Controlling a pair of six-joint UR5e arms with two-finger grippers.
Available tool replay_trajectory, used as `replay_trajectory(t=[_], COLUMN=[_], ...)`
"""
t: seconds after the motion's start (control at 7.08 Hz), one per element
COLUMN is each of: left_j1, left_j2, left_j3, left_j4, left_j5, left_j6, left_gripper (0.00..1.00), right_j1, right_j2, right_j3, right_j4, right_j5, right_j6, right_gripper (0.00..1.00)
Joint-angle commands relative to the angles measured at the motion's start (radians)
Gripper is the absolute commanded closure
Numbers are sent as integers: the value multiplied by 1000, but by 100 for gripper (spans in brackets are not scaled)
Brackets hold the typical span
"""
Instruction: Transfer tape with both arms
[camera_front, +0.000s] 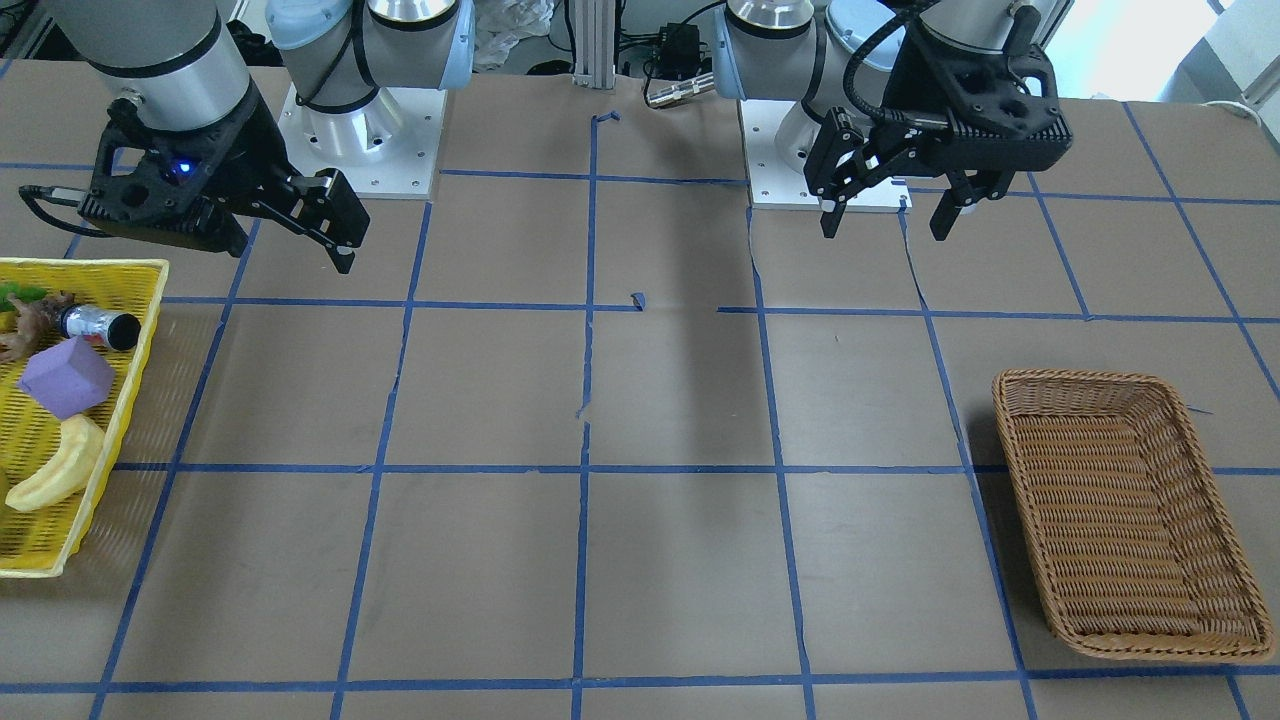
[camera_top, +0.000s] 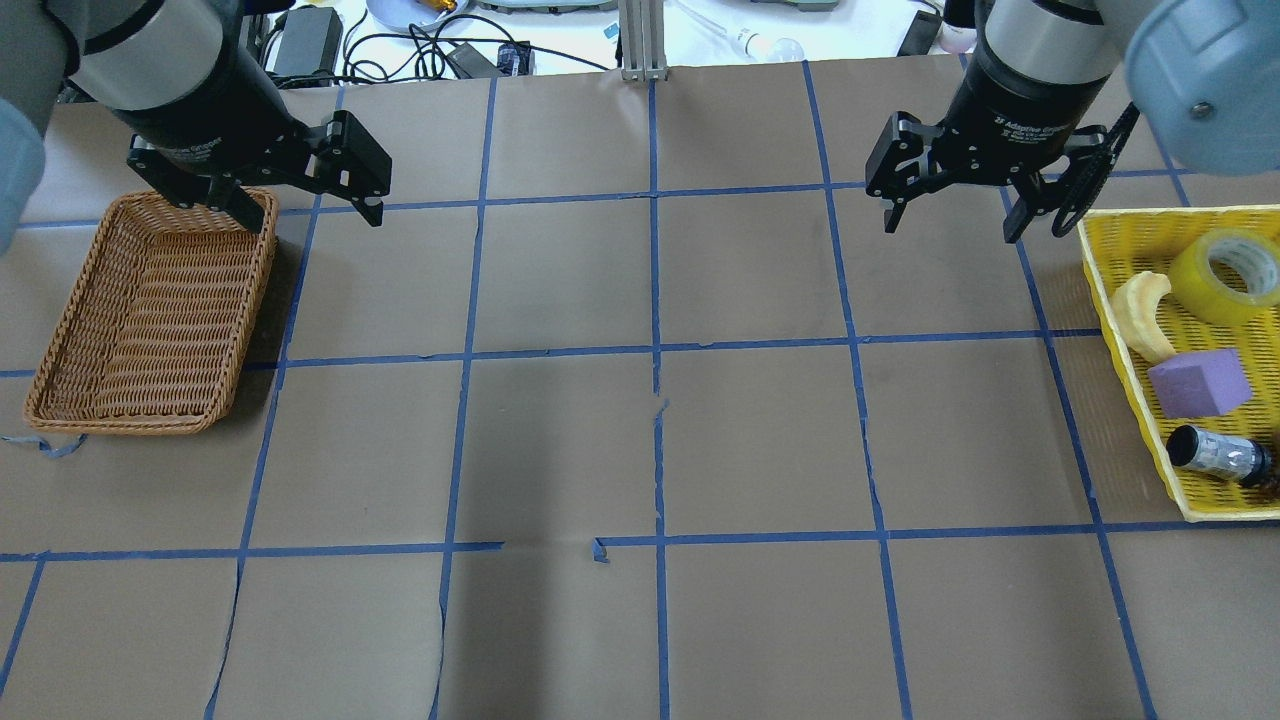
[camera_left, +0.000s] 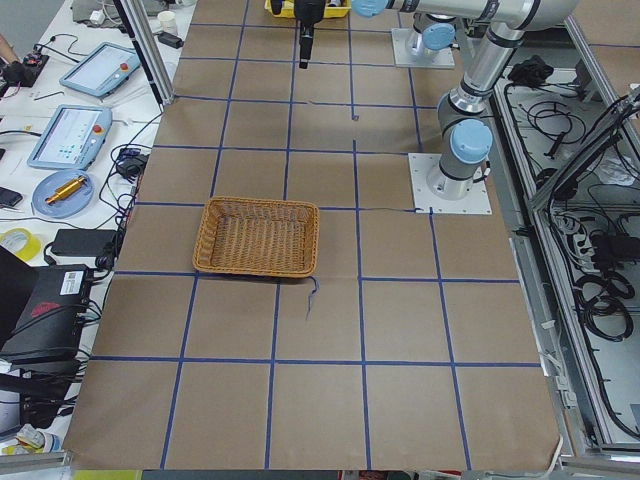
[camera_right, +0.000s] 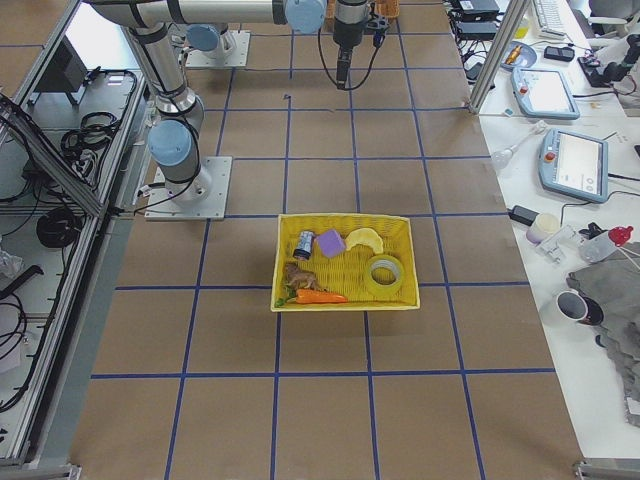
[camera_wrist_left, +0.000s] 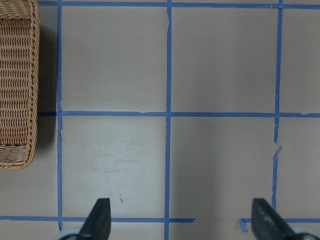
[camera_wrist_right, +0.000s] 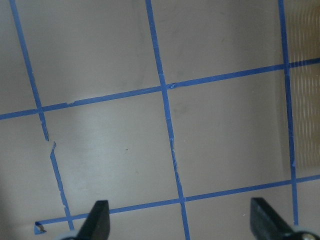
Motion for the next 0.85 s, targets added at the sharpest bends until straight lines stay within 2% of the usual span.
replay_trajectory(t=[0.0,0.14,0.28,0.57,0.71], left_j1=[-1,1,1,1,-1], left_j2=[1,1,1,3,6], left_j3=[-1,-1,1,1,1], left_j4=[0,0,0,0,0], left_j5=[1,1,1,1,0], left_j6=[0,0,0,0,0], left_gripper=[0,0,0,0,0], right_j1=[-1,-15,-74,-353,-454], right_j2=[1,7,10,79,122], right_j3=[0,0,-8,-8,1], right_j4=[18,5,-18,-121,-137], right_j5=[-1,8,7,30,51], right_j6=[0,-18,-129,-541,-800], right_gripper=[0,0,0,0,0])
